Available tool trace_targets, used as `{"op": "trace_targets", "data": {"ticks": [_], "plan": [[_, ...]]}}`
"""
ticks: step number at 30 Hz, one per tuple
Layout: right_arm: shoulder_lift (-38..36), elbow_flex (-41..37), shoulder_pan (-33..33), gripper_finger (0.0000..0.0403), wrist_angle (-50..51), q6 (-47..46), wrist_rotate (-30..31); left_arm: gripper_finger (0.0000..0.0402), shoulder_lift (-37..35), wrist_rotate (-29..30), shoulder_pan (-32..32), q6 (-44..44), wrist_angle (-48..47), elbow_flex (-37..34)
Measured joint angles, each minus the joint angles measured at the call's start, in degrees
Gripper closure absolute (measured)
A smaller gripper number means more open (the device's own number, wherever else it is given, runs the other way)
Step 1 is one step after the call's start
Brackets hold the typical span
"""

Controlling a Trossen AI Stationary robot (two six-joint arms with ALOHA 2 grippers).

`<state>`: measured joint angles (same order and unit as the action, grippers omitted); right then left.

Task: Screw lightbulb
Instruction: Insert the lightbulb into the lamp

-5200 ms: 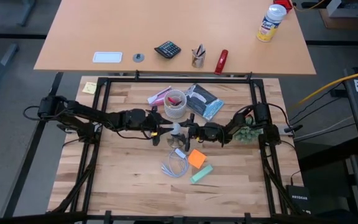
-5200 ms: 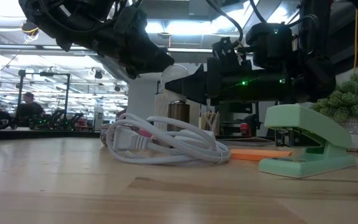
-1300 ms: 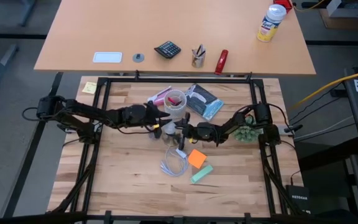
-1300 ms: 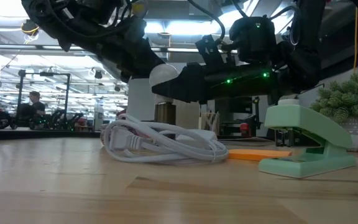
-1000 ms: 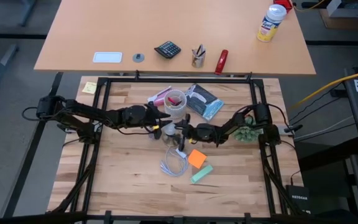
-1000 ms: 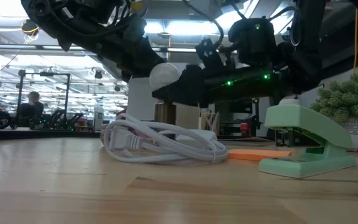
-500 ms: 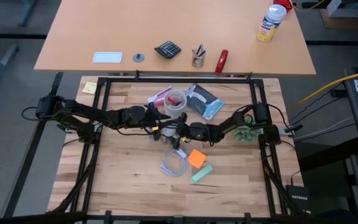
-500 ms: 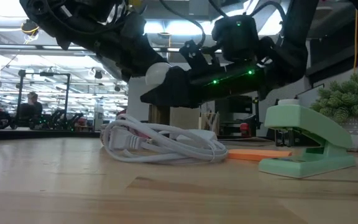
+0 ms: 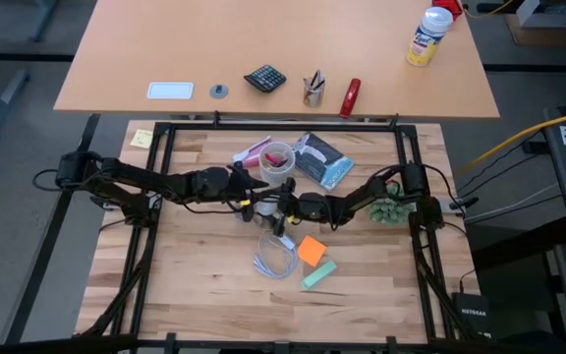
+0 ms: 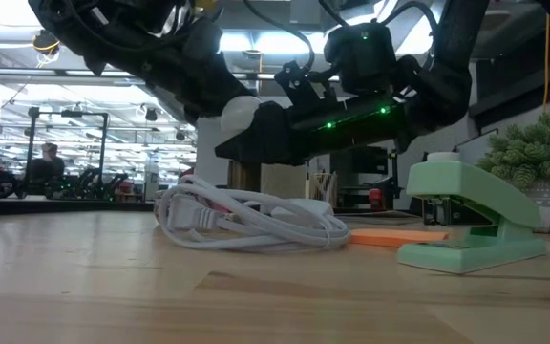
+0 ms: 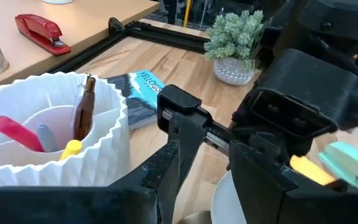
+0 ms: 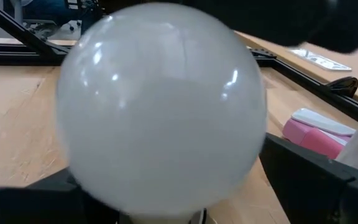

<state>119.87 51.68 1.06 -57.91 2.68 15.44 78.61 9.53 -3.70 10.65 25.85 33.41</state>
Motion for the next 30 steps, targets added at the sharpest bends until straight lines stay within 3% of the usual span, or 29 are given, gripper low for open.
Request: {"op": "trace_targets", "data": {"ticks": [7,30], "plan": [[0.0,0.04,-0.07,0.0061,0.11,0.09,0.06,0.027,-3.54,0.01,0.07,-0.82,-0.81,-0.14],[-0.13,-0.04,0.04,0.0061,-0.31,0.22,0.06,0.027,-3.63,0.52,0.37,-0.61,-1.78,0.02]]}}
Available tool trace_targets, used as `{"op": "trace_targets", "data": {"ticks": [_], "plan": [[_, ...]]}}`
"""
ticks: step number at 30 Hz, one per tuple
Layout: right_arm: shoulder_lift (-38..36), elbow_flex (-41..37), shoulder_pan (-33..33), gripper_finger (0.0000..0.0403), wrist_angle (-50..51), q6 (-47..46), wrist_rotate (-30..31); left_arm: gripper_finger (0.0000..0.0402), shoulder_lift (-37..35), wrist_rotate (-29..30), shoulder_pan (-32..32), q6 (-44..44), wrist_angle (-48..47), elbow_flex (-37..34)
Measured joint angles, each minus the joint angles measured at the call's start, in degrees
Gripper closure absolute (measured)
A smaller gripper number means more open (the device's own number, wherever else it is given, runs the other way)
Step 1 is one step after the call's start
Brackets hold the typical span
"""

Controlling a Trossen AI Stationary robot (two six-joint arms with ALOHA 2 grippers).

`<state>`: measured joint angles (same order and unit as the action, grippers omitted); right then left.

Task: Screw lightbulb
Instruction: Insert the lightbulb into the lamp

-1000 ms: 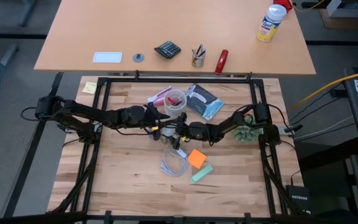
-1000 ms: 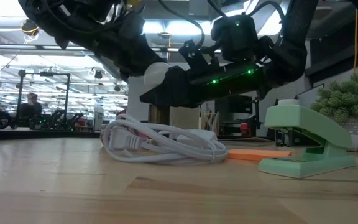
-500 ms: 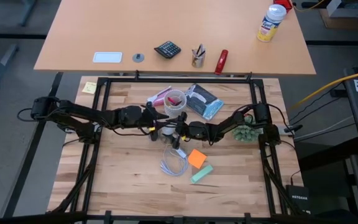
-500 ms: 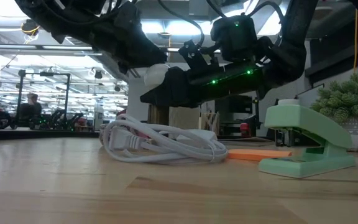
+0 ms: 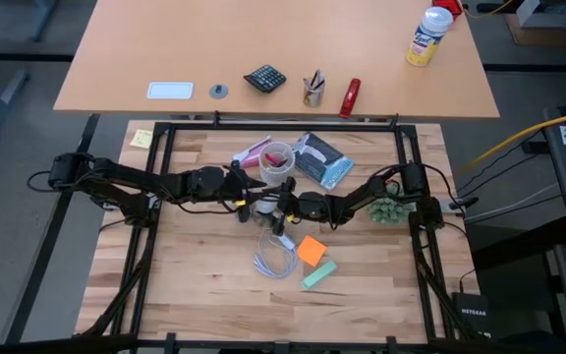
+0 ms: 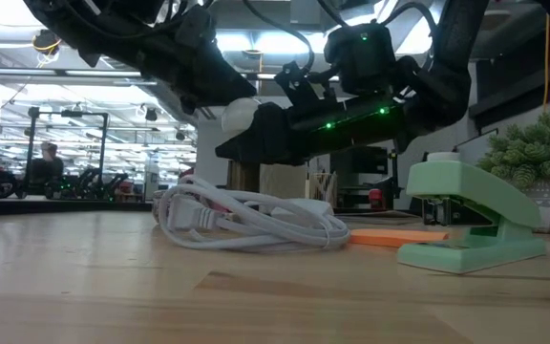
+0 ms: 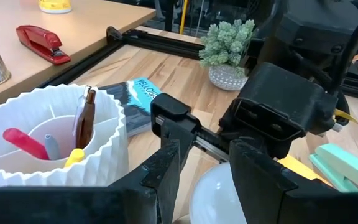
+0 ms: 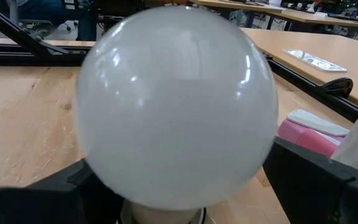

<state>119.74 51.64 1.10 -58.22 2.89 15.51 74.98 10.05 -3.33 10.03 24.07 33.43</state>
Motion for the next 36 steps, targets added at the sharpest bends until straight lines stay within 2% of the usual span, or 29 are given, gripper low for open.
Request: {"op": "trace_targets", "data": {"ticks": [6,12,24,36], "plan": [[-0.02,-0.02,-0.01,0.0061,0.37,-2.47,-0.32,0.027,0.0,0.01,0.0,0.01,0.03,0.02],[-0.11,-0.02,-0.02,0.0061,0.89,-3.04,-4.4,0.027,0.0,0.01,-0.02,0.34,0.05,0.04],[-0.29,0.0,0.0,0.0061,1.82,-6.05,-5.43,0.027,-0.04,0.01,-0.02,0.75,-1.69,0.11],[-3.75,-0.11,0.04,0.0061,9.33,-6.06,-7.65,0.027,-0.09,0.01,-0.02,1.82,-2.22,0.11]]}}
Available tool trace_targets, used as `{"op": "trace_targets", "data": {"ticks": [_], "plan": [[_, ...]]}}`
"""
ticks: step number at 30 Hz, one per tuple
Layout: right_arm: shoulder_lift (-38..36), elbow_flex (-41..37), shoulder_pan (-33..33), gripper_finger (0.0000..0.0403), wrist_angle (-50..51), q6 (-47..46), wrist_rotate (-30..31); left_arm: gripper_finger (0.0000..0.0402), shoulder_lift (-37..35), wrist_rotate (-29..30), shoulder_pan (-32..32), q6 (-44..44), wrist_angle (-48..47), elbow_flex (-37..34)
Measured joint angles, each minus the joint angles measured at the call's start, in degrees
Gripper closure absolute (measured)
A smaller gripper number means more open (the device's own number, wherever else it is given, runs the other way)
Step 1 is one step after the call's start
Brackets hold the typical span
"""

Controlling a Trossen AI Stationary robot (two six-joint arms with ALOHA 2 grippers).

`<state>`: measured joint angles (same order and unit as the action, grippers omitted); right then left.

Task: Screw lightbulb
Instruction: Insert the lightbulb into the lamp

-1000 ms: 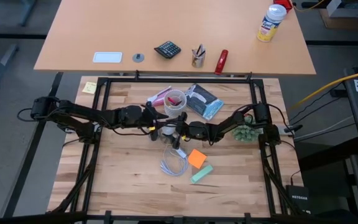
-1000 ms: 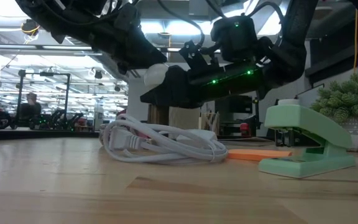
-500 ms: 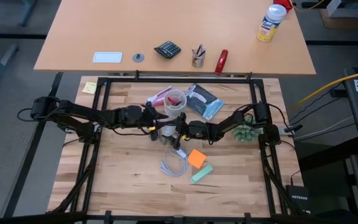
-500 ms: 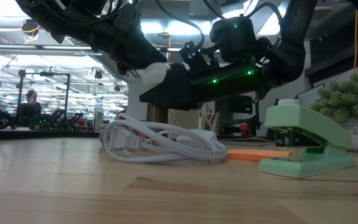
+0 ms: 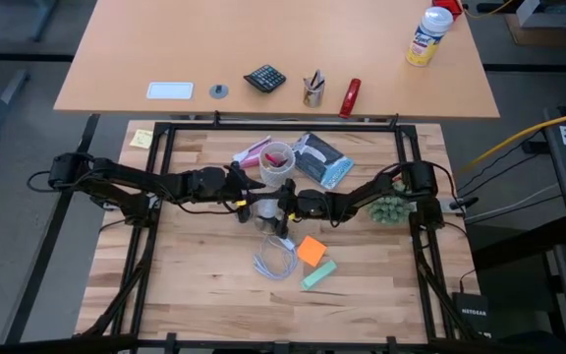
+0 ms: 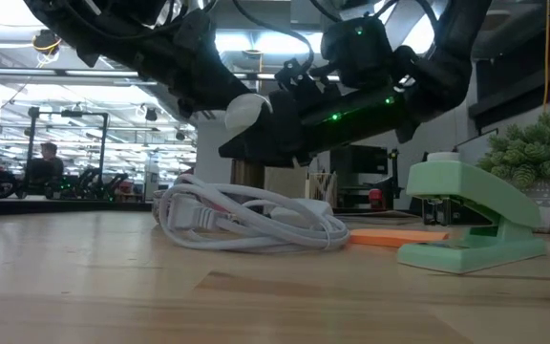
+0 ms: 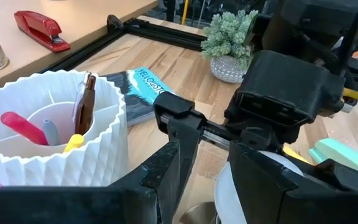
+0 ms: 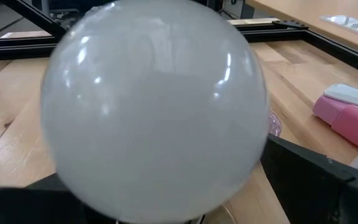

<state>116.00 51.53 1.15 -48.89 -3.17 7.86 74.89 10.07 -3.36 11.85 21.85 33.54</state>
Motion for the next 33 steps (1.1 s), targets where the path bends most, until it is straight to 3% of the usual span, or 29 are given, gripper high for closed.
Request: {"op": "trace_targets", "data": {"ticks": [19,33], "plan": [[-0.19,0.02,-0.04,0.0061,0.92,0.4,-0.04,0.027,0.0,-1.29,5.72,-2.92,0.38,0.0],[-0.12,0.0,-0.02,0.0061,0.13,0.58,-0.02,0.027,-0.07,-0.52,6.01,-3.36,-2.58,0.13]]}}
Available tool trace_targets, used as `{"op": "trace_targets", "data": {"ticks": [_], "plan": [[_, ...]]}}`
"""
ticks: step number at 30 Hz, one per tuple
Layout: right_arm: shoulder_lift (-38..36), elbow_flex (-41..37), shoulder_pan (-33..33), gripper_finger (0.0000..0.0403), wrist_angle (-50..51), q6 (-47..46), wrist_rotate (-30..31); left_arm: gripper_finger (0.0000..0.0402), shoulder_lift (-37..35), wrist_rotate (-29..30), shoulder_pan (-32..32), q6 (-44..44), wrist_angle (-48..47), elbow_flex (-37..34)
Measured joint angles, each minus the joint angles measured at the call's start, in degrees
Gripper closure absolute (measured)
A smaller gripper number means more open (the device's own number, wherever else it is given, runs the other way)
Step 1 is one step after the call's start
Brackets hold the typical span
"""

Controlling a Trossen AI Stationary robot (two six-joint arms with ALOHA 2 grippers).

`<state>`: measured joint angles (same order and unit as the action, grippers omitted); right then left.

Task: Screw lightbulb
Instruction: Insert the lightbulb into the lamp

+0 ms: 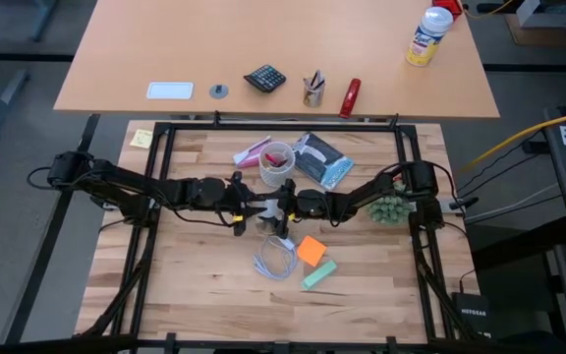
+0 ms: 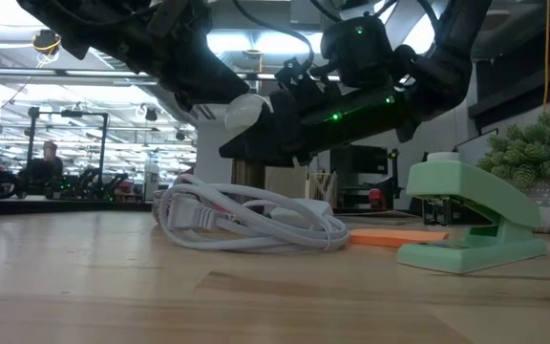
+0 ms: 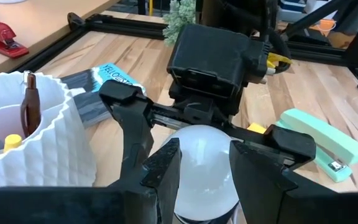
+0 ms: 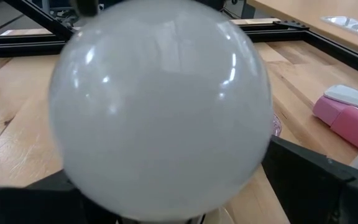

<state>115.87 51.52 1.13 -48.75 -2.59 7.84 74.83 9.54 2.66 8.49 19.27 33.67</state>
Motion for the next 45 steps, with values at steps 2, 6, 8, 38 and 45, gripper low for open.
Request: {"op": "trace_targets", "data": {"ticks": [2,6,8,38,45], "plan": [[0.02,-0.04,0.02,0.0061,-0.26,0.02,0.02,0.027,0.0,0.0,0.0,0.0,-0.15,0.0],[0.02,-0.04,0.02,0.0061,-0.2,0.02,0.02,0.027,0.0,0.0,0.0,0.02,-0.27,0.0],[0.02,-0.04,0.03,0.0061,-0.12,-0.08,-0.03,0.027,0.0,0.0,0.0,0.02,-0.37,0.0],[0.13,-0.04,0.79,0.0061,2.95,-0.09,-2.95,0.027,0.02,-0.11,0.0,0.41,-1.86,-0.04],[-1.83,-0.03,0.79,0.0061,6.35,-0.11,-2.95,0.027,0.04,-0.11,0.0,0.48,-1.87,-0.09]]}}
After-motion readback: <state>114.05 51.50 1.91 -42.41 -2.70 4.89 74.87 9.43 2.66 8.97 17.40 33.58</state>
